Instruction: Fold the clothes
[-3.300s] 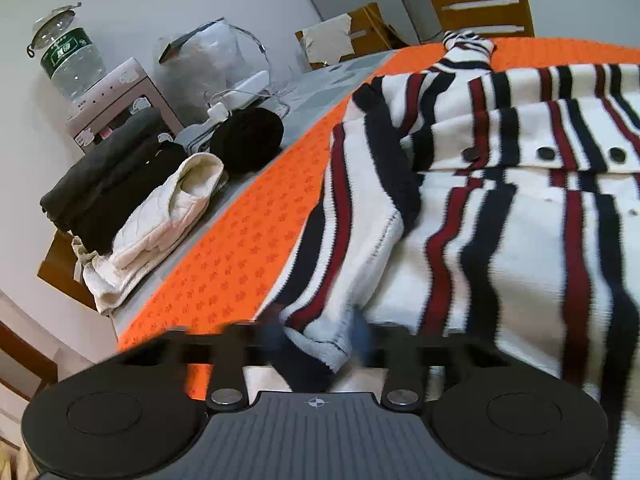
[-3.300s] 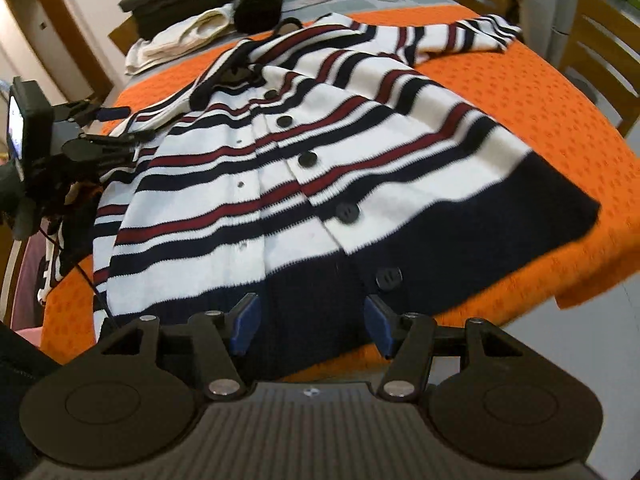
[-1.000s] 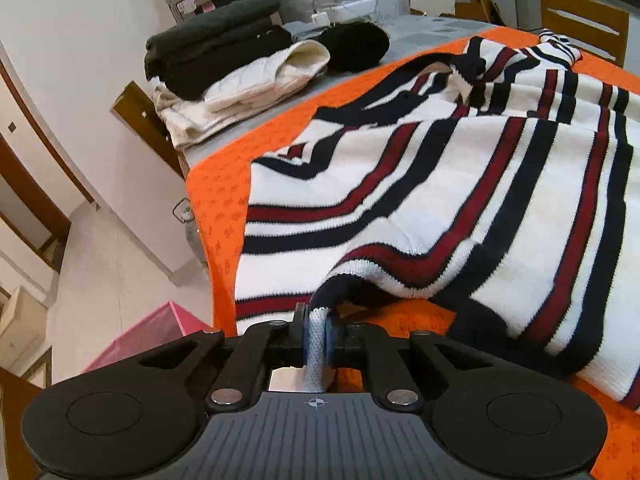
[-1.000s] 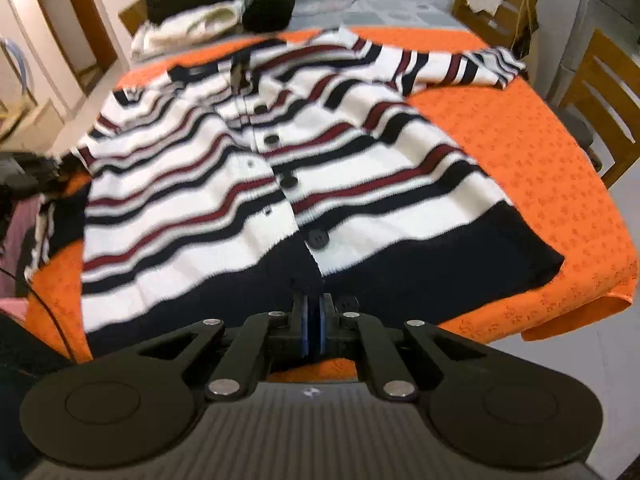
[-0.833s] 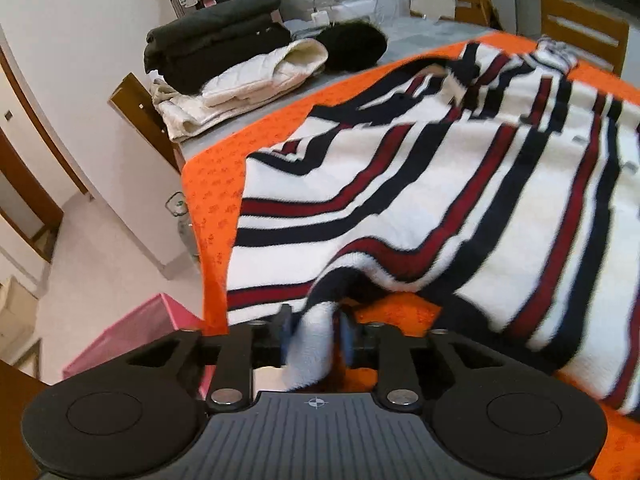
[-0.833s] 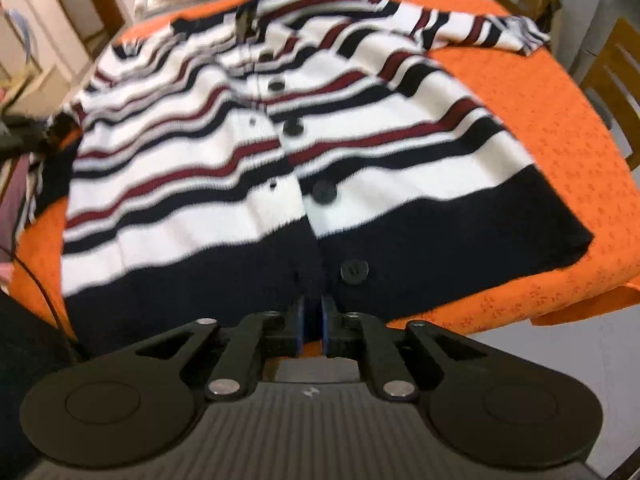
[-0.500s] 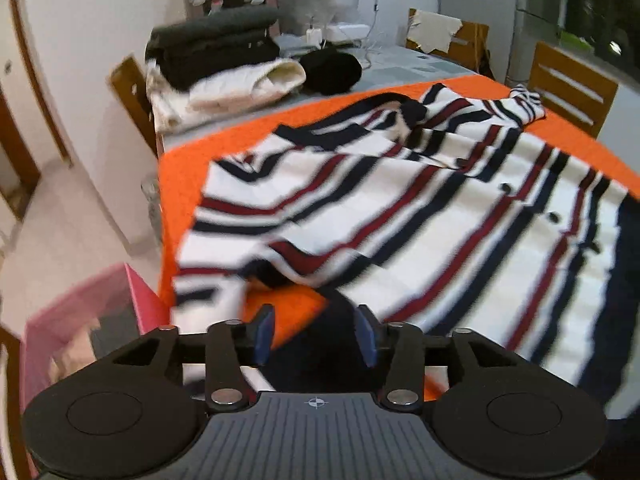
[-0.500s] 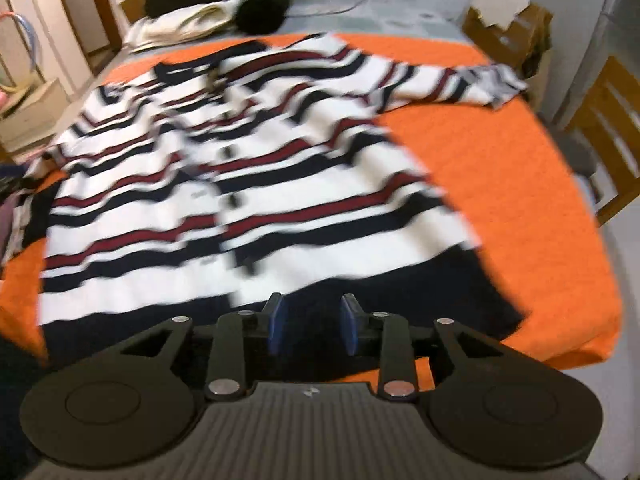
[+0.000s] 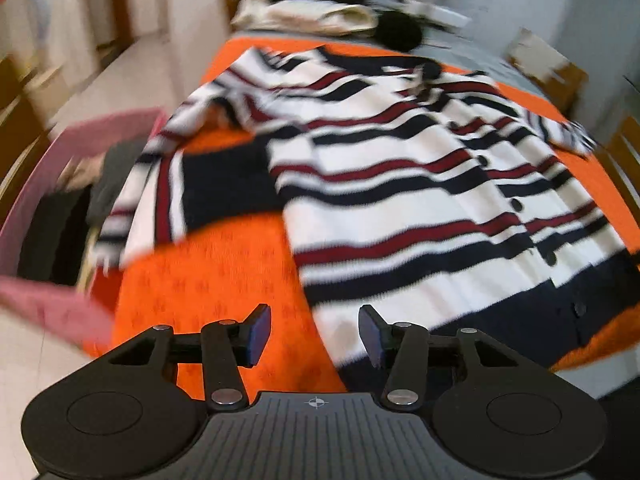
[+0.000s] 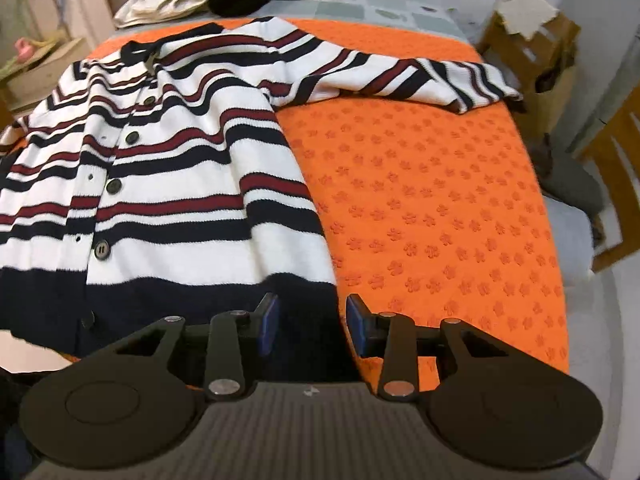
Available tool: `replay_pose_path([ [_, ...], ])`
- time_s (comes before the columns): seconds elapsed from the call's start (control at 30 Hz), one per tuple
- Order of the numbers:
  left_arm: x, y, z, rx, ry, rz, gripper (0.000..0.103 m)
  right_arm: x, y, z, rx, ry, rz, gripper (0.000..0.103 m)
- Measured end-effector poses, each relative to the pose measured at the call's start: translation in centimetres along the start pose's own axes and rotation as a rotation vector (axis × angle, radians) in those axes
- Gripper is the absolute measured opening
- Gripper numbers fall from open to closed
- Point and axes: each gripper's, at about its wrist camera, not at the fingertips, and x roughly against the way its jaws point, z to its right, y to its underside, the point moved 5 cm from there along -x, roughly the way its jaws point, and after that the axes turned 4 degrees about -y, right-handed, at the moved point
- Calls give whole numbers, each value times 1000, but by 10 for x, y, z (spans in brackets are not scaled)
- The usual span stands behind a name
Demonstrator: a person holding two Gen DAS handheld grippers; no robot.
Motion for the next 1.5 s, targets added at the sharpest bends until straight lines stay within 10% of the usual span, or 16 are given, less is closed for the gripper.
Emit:
replay_pose_path([
  [0.2,1,28,8,240,-59,-14,50,-8,7,10,25,-71,11,43],
  [0.47,2,36,29,290,-128,-9,49,-18,21,15,41,-158,-19,40],
  [0.6,7,34,48,226,-172,11,8,-12,20,13,49,-200,-15,14],
  [0.67,18,28,48,220,-193,47,6,-7,18,10,59,-225,-14,12],
  [1.0,40,33,24,212,-312,-6,8,20,17,2,145,-316,-72,12],
  [1.13,50,28,30,202,-359,64,25,14,11,10,196,-285,-73,25],
  [1.5,48,-57,36,179,-289,224,40,14,-112,30,288,-259,97,38],
])
